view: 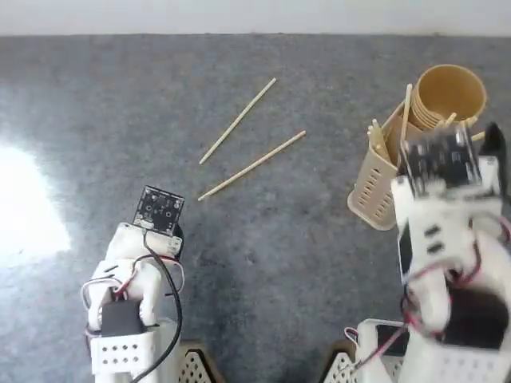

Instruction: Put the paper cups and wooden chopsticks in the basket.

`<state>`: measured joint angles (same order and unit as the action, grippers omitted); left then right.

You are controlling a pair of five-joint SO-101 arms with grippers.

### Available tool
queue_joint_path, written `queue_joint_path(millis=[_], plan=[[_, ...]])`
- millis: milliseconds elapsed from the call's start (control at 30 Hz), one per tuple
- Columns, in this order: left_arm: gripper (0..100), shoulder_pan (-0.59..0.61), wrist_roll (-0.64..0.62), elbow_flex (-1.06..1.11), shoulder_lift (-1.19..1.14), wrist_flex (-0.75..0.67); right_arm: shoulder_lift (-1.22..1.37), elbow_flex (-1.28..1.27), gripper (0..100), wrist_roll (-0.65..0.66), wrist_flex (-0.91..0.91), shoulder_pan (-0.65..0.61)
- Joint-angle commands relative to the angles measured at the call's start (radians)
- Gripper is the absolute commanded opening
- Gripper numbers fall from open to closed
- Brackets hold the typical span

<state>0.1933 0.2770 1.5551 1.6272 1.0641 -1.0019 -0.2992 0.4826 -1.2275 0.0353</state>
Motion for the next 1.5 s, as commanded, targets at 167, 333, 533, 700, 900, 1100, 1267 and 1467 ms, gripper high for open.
queue_joint_path(millis=[167, 333, 533, 700, 900, 1100, 1267, 1467], plan=[[13, 0.002, -0.015, 0.108, 0.193, -0.006, 0.338, 0.269, 30.3, 0.160, -0.136, -0.305], [13, -0.044, -0.015, 0.114, 0.193, -0.002, 0.559, 0.431, 30.3, 0.196, -0.228, -0.455], [13, -0.052, -0.009, 0.127, 0.193, -0.005, 0.834, 0.658, 30.3, 0.382, -0.389, -0.559], [13, -0.054, -0.008, 0.127, 0.193, -0.006, 1.029, 0.802, 30.3, 0.569, -0.519, -0.572], [13, -0.054, -0.008, 0.127, 0.193, -0.006, 1.268, 0.870, 30.3, 0.652, -0.501, -0.599], [13, -0.058, -0.008, 0.127, 0.193, -0.005, 1.518, 1.028, 30.3, 0.723, -0.503, -0.618], [13, -0.098, -0.008, 0.128, 0.190, 0.002, 1.722, 1.197, 30.2, 0.769, -0.512, -0.619], [13, -0.101, -0.008, 0.128, 0.190, 0.002, 1.956, 1.444, 27.2, 0.772, -0.542, -0.621]])
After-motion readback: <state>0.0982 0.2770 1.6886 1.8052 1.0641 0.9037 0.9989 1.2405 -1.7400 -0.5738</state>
